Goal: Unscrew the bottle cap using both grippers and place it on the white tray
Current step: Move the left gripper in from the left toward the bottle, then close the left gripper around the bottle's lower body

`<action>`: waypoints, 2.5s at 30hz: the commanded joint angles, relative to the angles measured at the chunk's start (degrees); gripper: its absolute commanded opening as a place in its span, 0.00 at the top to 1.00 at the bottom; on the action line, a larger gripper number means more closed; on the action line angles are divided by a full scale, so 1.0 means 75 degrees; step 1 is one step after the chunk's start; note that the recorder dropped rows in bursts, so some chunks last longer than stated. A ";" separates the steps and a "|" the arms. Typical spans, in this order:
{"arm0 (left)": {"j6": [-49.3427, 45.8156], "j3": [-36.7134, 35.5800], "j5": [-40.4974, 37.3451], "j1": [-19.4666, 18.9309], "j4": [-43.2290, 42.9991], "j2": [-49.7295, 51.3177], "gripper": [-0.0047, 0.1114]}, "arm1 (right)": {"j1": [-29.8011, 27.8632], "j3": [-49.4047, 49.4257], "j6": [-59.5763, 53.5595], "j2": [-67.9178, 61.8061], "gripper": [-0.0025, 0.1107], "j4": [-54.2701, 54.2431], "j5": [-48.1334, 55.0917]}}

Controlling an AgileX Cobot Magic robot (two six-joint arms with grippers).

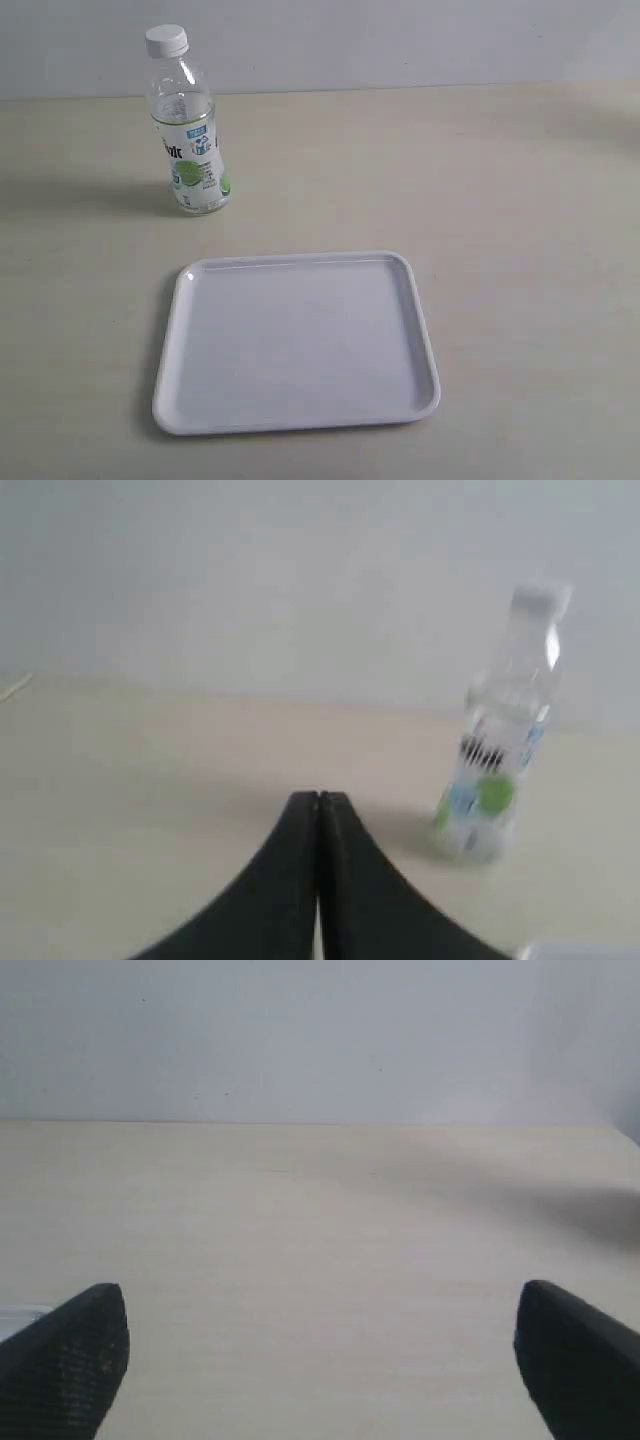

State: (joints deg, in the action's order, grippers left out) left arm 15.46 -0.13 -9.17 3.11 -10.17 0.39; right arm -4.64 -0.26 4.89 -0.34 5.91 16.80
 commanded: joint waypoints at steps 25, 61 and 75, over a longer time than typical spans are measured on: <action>-0.0010 0.5189 0.9219 -0.0016 -0.1509 1.3681 0.96 | -0.0040 0.0035 0.0062 0.0045 0.10 0.0011 -0.8011; -0.1775 0.5700 0.8258 -0.0027 -0.4073 1.5282 0.06 | -0.0040 0.0035 0.0783 0.0045 0.10 0.0042 -0.7678; -0.0513 0.6063 0.9685 -0.0027 -0.4062 1.6014 0.06 | -0.0040 0.0035 0.0783 0.0045 0.10 0.0042 -0.7626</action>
State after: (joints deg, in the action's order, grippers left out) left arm 8.90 43.88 62.21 2.94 -38.77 119.03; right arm -4.64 -0.26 10.65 -0.21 5.87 -40.85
